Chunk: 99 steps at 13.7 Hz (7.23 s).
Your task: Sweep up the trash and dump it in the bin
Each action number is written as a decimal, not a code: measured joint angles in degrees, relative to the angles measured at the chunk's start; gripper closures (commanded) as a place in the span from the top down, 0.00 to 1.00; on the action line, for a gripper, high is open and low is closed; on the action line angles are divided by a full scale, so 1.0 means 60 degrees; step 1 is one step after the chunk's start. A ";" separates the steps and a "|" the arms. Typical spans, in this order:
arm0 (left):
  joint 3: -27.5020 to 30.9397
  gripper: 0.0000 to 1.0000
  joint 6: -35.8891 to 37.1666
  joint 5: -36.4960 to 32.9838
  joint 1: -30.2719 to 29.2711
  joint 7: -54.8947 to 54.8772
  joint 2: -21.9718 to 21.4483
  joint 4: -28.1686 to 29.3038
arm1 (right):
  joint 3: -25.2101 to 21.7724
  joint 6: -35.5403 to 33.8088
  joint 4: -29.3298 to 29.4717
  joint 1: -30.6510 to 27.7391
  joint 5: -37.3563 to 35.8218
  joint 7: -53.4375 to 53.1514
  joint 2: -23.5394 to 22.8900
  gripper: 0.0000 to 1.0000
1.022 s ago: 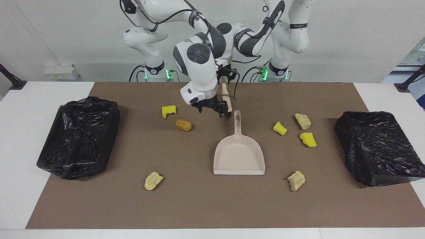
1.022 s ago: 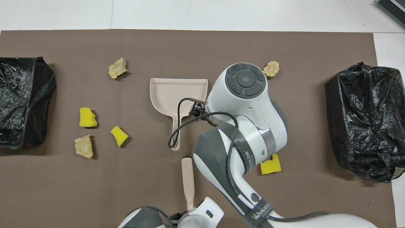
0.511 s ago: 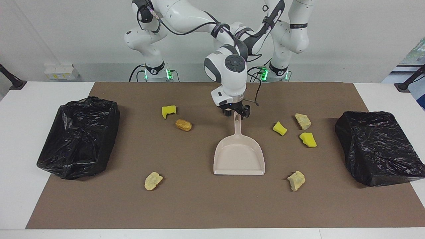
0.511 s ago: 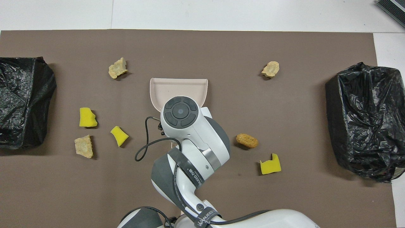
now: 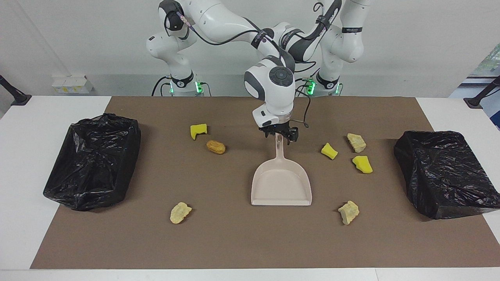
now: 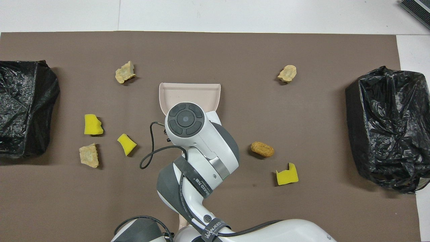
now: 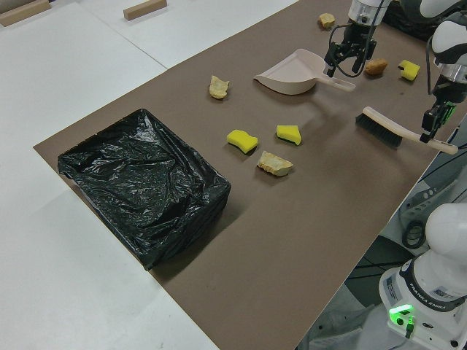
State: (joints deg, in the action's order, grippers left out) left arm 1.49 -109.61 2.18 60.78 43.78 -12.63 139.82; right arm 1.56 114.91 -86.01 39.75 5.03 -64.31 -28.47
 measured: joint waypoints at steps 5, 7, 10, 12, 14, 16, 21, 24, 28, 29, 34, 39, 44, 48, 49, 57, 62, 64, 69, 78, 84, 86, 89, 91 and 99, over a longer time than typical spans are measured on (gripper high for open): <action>-0.0296 0.00 0.0011 -0.0177 -0.0754 -0.1228 0.0015 0.0261 | -0.0032 0.0534 -0.0052 -0.0042 0.0054 0.0635 -0.0262 0.95; -0.0351 0.07 0.0010 -0.0190 -0.1111 -0.1704 0.0010 0.0336 | -0.0061 0.0543 -0.0065 -0.0077 0.0109 0.0939 -0.0342 0.90; -0.0354 0.53 0.0010 -0.0190 -0.1729 -0.2374 -0.0051 0.0430 | -0.0086 0.0544 -0.0177 -0.0124 0.0128 0.1213 -0.0359 0.58; -0.0268 0.78 0.0003 -0.0153 -0.2113 -0.2861 -0.0161 0.0537 | -0.0080 0.0571 -0.0323 -0.0126 0.0214 0.1319 -0.0344 0.57; -0.0056 0.78 0.0003 -0.0060 -0.2636 -0.3588 -0.0297 0.0637 | -0.0052 0.0626 -0.0586 -0.0101 0.0281 0.1334 -0.0261 0.49; 0.0134 0.78 -0.0005 0.0057 -0.2956 -0.3993 -0.0302 0.0657 | 0.0015 0.0636 -0.0822 -0.0030 0.0281 0.1471 -0.0094 0.49; 0.0133 0.77 -0.0161 0.0251 -0.3005 -0.4185 -0.0299 0.0756 | 0.0027 0.0612 -0.1098 0.0034 0.0270 0.2484 0.0152 0.49; 0.0096 0.71 -0.0320 0.0498 -0.2914 -0.4299 -0.0277 0.0829 | 0.0008 0.0603 -0.1170 0.0024 0.0259 0.3798 0.0186 0.49; 0.0016 0.25 -0.0560 0.0524 -0.2740 -0.4303 -0.0270 0.1090 | -0.0015 0.0604 -0.1169 0.0014 0.0254 0.4491 0.0193 0.49; 0.0014 0.07 -0.0560 0.0526 -0.2696 -0.4303 -0.0270 0.1117 | -0.0017 0.0604 -0.1166 0.0007 0.0254 0.4493 0.0201 0.49; -0.0001 0.00 -0.0530 0.0537 -0.2672 -0.4400 -0.0235 0.0966 | -0.0017 0.0602 -0.1147 -0.0062 0.0254 0.4493 0.0298 0.23; 0.0151 0.00 0.0310 0.0440 -0.4723 -0.6625 -0.0155 -0.0178 | 0.0022 0.0473 -0.1133 -0.0040 0.0059 0.4901 0.0381 0.00; 0.0234 0.00 0.0195 -0.0466 -0.7808 -0.9119 0.0432 -0.1783 | -0.0068 -0.0807 -0.1103 -0.0847 0.0025 0.7645 0.0862 0.00; 0.0185 0.00 -0.0745 -0.0722 -0.8362 -1.0453 0.2857 -0.4465 | -0.0092 -0.1759 -0.1103 -0.2117 0.0024 1.0682 0.1445 0.00; 0.0125 0.00 -0.0925 -0.0917 -0.8359 -1.0711 0.3629 -0.5328 | -0.0096 -0.1908 -0.1104 -0.2391 0.0024 1.1521 0.1517 0.00; 0.0099 0.00 -0.1336 -0.1186 -0.8696 -1.3063 0.7354 -1.0093 | 0.0005 -0.2231 -0.1105 -0.3086 -0.1240 1.7492 0.1672 0.00; -0.0007 0.00 -0.1964 -0.2808 -0.8677 -1.3095 0.8268 -1.0413 | 0.0027 -0.2238 -0.1295 -0.3022 -0.2432 1.8970 0.1775 0.00; -0.0017 0.00 -0.1943 -0.3540 -0.8668 -1.3113 0.8430 -1.0414 | 0.0028 -0.2222 -0.1474 -0.3015 -0.2560 1.9323 0.1831 0.00; -0.0057 0.00 -0.1302 -0.4450 -0.8320 -1.3163 0.7715 -0.9113 | 0.0030 -0.1762 -0.2519 -0.2950 -0.2577 1.9386 0.2226 0.00; -0.0112 0.00 0.0578 -0.4459 -0.8048 -1.3771 0.3682 -0.4434 | 0.0033 -0.1340 -0.3144 -0.2918 -0.2584 2.0142 0.2546 0.00; -0.0055 0.00 0.2183 -0.4434 -0.7734 -1.3020 0.2414 -0.3985 | 0.0034 -0.0969 -0.3179 -0.2897 -0.2824 2.1912 0.2546 0.00; 0.0006 0.00 0.2222 -0.4335 -0.8128 -1.1862 0.2092 -0.3463 | 0.0045 -0.0969 -0.3179 -0.2689 -0.3056 2.2013 0.2550 0.00; 0.0046 0.00 0.2188 -0.4266 -0.8671 -0.9912 0.1868 -0.2942 | 0.0050 -0.1013 -0.3179 -0.2371 -0.3085 2.1865 0.2590 0.00; 0.0054 0.00 0.2088 -0.4253 -0.8931 -0.8350 0.1797 -0.2739 | 0.0045 -0.1304 -0.3178 -0.2182 -0.3087 2.1099 0.2669 0.00; -0.0067 0.00 0.0253 -0.3672 -0.9088 -0.5353 0.1431 -0.0986 | 0.0025 -0.1934 -0.3183 -0.1848 -0.3090 1.9364 0.2770 0.00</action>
State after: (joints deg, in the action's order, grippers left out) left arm 1.09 -108.09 -19.85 6.25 11.66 -4.05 133.90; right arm 1.71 103.30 -105.11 28.67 -13.51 51.87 -11.86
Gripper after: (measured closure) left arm 0.736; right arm 0.678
